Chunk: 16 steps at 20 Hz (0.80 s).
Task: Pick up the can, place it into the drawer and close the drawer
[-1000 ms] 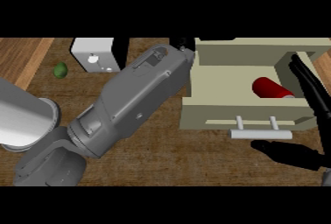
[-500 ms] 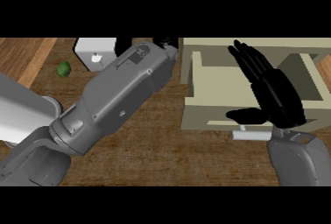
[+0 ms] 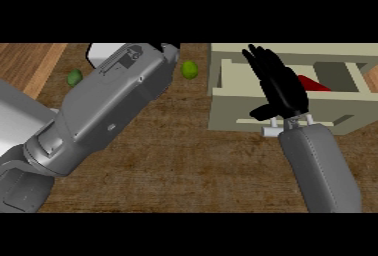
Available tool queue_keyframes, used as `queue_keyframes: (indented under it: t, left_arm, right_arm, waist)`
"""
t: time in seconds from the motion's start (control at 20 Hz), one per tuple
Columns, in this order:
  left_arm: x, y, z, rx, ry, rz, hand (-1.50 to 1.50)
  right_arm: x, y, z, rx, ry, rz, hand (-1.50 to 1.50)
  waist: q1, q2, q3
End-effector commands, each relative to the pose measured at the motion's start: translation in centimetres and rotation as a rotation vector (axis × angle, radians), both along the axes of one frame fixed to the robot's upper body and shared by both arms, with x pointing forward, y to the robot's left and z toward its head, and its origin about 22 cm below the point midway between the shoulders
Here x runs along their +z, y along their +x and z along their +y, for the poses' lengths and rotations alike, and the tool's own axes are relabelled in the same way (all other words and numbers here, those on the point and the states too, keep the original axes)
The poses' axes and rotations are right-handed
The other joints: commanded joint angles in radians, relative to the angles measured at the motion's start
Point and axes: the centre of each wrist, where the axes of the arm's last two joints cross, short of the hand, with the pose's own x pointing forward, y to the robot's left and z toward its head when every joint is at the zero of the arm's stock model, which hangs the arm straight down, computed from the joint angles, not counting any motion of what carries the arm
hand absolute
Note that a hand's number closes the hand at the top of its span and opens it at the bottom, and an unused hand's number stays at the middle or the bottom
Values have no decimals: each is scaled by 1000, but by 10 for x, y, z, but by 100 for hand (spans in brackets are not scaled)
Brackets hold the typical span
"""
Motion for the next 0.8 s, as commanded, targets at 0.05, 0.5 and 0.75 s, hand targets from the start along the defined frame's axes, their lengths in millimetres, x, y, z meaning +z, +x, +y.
queue_keyframes:
  t: [0.05,0.5,0.75]
  left_arm:
    - [-6,-4,26,11,2,-4,-150]
    - [3,-18,33,13,11,-3,-150]
    - [13,-14,40,12,-18,9,-150]
  right_arm:
    - [-37,23,2,-62,-43,12,-150]
    - [-45,53,-7,-124,-82,-59,-150]
    - [-47,61,-1,-150,-90,-111,-150]
  waist:
    - [15,3,0]
    - [20,8,2]
    - [13,15,2]
